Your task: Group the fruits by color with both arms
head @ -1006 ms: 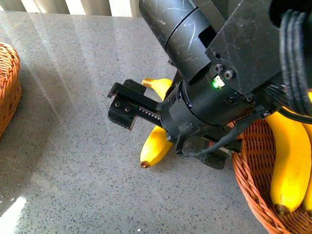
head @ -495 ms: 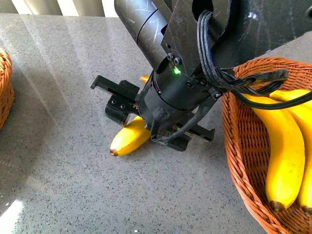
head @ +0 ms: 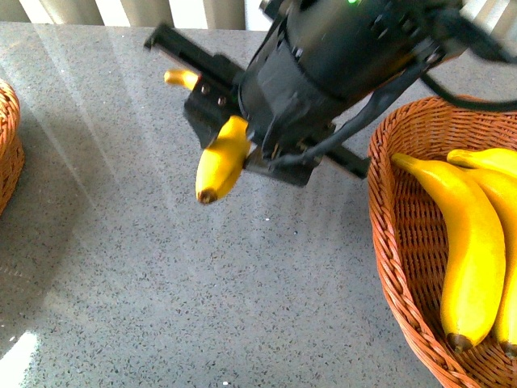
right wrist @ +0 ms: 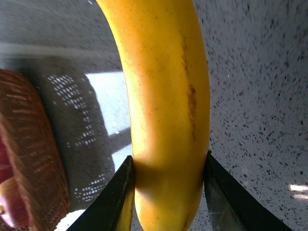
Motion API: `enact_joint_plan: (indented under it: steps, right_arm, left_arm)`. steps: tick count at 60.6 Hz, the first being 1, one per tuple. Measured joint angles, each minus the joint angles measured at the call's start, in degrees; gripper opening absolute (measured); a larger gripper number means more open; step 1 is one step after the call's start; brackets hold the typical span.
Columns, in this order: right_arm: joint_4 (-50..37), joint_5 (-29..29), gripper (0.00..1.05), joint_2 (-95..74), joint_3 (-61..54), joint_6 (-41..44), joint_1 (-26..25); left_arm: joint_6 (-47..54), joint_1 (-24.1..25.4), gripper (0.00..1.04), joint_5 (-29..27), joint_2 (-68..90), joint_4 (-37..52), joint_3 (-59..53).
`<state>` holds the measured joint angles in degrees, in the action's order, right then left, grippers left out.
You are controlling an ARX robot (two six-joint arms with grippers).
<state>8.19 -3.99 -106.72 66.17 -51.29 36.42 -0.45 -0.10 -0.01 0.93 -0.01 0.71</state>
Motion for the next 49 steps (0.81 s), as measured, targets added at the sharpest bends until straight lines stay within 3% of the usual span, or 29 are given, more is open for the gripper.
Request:
enact_joint_plan:
  steps: [25, 33, 49]
  right_arm:
    - [-3.4, 1.5, 0.32, 23.8, -22.2, 2.4, -9.0]
    - [-2.1, 2.5, 0.32, 32.6, -33.4, 1.8, -14.3]
    - [-0.5, 4.5, 0.32, 38.1, -37.7, 1.8, -18.9]
  left_arm:
    - [0.0, 0.0, 0.96, 0.0, 0.0, 0.0, 0.0]
    - [0.0, 0.0, 0.96, 0.0, 0.0, 0.0, 0.0]
    - [0.0, 0.0, 0.96, 0.0, 0.0, 0.0, 0.0]
